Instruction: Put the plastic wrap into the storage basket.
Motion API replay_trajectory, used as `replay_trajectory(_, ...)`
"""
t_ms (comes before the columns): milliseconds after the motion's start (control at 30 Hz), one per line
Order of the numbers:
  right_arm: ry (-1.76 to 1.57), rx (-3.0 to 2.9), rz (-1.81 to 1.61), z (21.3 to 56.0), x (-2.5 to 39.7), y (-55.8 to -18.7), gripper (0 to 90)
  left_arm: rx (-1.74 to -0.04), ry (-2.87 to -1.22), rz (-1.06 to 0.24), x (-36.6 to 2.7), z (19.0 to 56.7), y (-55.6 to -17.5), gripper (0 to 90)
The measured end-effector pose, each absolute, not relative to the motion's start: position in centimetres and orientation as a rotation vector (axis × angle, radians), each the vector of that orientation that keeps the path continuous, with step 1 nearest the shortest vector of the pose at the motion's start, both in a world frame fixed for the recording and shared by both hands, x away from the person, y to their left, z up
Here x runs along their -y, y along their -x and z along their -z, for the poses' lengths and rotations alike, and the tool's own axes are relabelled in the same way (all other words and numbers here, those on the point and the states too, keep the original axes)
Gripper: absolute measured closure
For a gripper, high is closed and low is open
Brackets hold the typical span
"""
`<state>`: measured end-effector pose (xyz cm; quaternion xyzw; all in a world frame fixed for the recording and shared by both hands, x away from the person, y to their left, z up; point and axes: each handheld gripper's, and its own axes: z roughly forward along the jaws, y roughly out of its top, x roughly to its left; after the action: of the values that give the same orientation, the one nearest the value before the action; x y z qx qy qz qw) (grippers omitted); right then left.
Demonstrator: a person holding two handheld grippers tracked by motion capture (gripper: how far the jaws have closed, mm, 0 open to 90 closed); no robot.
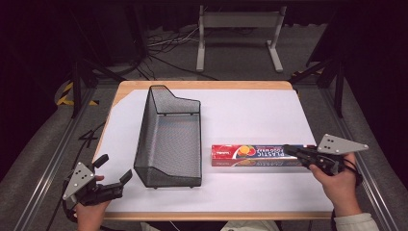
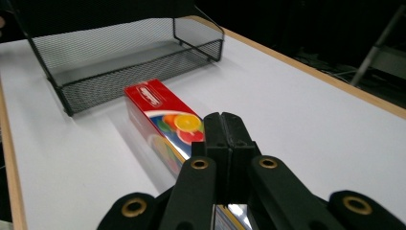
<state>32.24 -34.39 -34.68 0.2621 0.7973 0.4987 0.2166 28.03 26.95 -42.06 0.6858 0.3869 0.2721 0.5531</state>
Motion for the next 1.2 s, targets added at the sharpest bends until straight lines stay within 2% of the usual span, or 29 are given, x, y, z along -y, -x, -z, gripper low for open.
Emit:
replay_trajectory(500, -0.494, -2.417, -1.568, 34.4, 25.6, -33.8, 90.0, -0.92, -1.616, -0.641, -27.2, 42.1, -28.0, 3.2)
replay_trajectory(900, -0.485, -2.513, -1.556, 35.2, 23.0, -34.8, 90.0, -0.914, -1.622, -0.643, -27.1, 42.1, -28.1, 3.2)
replay_trajectory(1200, -0.516, -2.618, -1.44, 37.2, 20.7, -36.2, 90.0, -0.913, -1.624, -0.642, -27.1, 42.2, -28.1, 3.3)
